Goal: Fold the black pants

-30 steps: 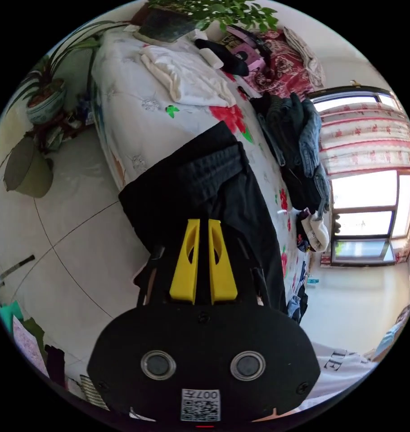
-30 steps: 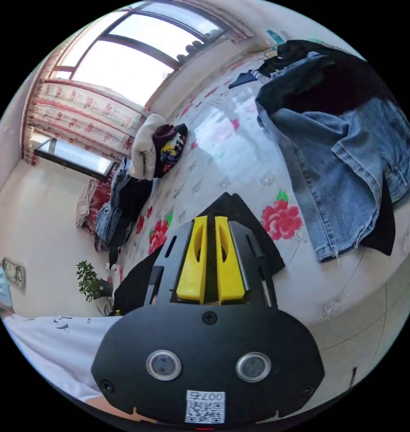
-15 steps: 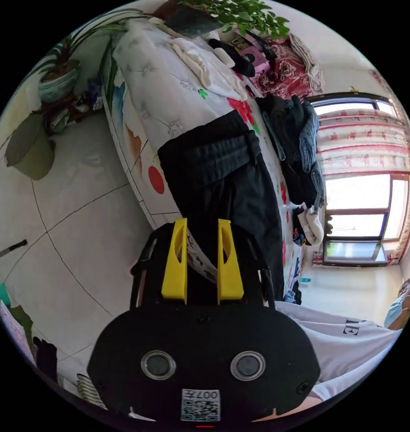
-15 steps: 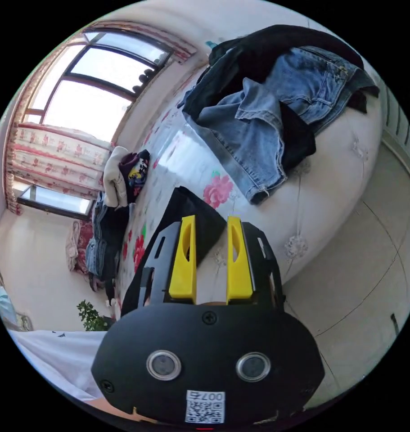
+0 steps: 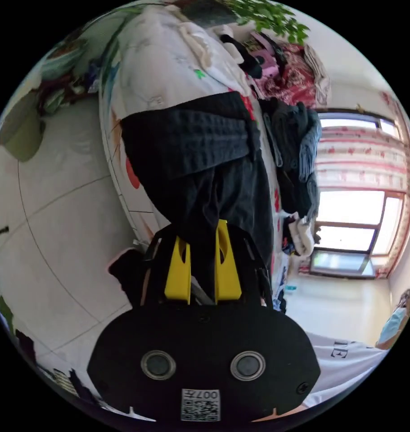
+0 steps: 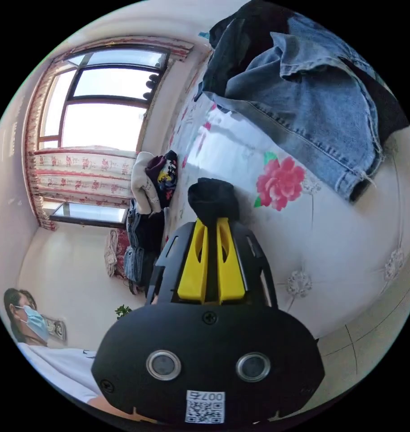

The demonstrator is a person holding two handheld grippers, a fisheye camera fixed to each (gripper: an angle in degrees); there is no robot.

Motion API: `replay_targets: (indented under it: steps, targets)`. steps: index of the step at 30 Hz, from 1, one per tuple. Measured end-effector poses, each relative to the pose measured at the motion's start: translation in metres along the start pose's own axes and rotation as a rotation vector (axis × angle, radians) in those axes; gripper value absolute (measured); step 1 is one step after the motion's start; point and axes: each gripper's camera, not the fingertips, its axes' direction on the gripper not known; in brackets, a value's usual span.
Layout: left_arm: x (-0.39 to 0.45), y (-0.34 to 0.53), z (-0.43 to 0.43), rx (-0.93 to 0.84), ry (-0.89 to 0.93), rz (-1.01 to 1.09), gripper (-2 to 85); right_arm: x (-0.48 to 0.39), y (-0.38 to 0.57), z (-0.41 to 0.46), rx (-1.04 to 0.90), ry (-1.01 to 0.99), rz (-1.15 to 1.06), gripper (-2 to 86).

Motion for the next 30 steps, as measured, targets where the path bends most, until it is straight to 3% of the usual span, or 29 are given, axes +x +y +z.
replay_targets:
  steps: [3, 6, 8, 10, 12, 16, 20, 24, 26, 30]
  targets:
    - [0.031, -0.014, 0.01, -0.014, 0.106, 0.106, 6.0, -0.013, -0.008, -0.019, 0.027, 0.033, -0.119, 3.6]
    - [0.057, -0.028, 0.051, -0.081, 0.074, 0.147, 7.1, 0.029, 0.001, -0.044, 0.135, 0.092, 0.047, 2.7]
    - [0.058, -0.034, 0.069, -0.093, 0.113, 0.136, 7.9, 0.078, 0.023, -0.053, 0.226, 0.113, 0.285, 2.1]
    - [0.057, -0.038, 0.074, -0.088, 0.152, 0.116, 8.9, 0.089, 0.036, -0.056, 0.294, 0.022, 0.33, 1.8]
    - [0.057, -0.042, 0.066, -0.116, 0.143, 0.153, 9.9, 0.065, 0.036, -0.049, 0.299, -0.036, 0.219, 1.7]
    - [0.043, -0.044, 0.031, -0.07, 0.096, 0.152, 11.5, -0.068, 0.05, -0.008, 0.084, -0.097, -0.333, 1.7]
    - [0.004, -0.051, 0.002, 0.071, 0.162, 0.035, 12.8, -0.189, 0.159, 0.07, -0.206, -0.213, -0.875, 2.6]
    - [-0.008, -0.075, 0.025, 0.065, 0.244, 0.028, 15.3, -0.212, 0.282, 0.175, -0.613, -0.308, -1.062, 4.2]
    - [-0.011, -0.083, 0.035, 0.076, 0.297, 0.032, 15.8, -0.189, 0.358, 0.252, -0.936, -0.218, -1.08, 5.3]
    - [-0.034, -0.092, 0.043, 0.089, 0.345, -0.021, 14.0, -0.162, 0.416, 0.289, -1.126, -0.158, -1.091, 7.1]
